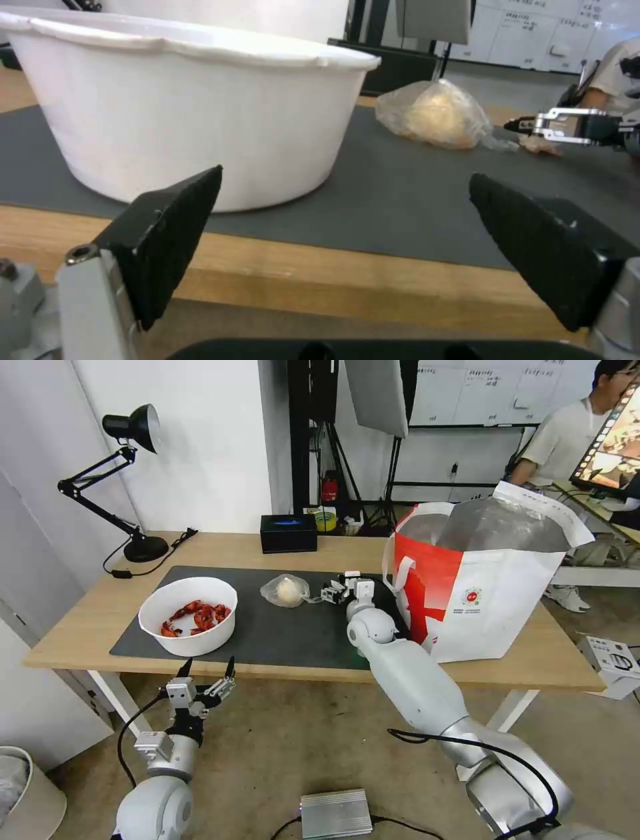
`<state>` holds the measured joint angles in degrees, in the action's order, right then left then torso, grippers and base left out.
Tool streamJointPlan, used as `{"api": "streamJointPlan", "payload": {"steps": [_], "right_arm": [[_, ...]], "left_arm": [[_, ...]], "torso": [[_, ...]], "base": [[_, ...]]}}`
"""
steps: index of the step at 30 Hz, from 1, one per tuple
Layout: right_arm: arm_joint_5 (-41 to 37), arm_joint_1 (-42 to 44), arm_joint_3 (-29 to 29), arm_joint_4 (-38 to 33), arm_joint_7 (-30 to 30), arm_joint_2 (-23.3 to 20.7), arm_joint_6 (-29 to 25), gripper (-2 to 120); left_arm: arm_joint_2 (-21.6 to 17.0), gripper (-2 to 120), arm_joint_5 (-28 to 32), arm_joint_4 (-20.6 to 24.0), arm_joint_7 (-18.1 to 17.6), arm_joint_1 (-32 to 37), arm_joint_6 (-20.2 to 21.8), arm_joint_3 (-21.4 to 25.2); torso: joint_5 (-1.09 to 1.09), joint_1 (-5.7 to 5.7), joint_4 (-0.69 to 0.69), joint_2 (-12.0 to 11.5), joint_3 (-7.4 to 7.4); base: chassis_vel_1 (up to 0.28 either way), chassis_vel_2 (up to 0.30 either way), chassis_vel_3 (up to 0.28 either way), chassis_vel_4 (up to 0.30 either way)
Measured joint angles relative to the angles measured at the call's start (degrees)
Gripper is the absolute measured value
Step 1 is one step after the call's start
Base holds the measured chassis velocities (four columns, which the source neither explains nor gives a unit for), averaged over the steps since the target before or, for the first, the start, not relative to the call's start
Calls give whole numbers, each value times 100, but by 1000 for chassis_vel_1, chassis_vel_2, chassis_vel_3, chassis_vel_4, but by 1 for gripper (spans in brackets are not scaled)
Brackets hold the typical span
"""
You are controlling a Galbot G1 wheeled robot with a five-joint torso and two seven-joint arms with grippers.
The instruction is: Pick up the trash from the table and place it into the takeout bag.
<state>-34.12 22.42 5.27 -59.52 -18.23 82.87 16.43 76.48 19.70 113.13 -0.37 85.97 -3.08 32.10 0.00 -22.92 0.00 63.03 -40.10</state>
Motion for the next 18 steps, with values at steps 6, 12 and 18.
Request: {"api": "streamJointPlan", "payload": {"steps": [6,12,18], "right_arm": [[55,26,-15,80,14,22,-6,100],[57,29,-44,97,17,24,66,89],[64,68,-137,94,-22,40,147,68]], "left_arm": [[-8,100,-3,-42,0,-35,-1,-19],[3,100,-21,-67,0,-42,-3,-65],[33,100,-66,-72,0,-6,-15,-84]], "torso": [[0,0,0,0,0],[0,0,-1,0,0],[-1,1,-2,1,1]], "base": [[0,0,0,0],[0,0,0,0],[0,0,0,0]]}}
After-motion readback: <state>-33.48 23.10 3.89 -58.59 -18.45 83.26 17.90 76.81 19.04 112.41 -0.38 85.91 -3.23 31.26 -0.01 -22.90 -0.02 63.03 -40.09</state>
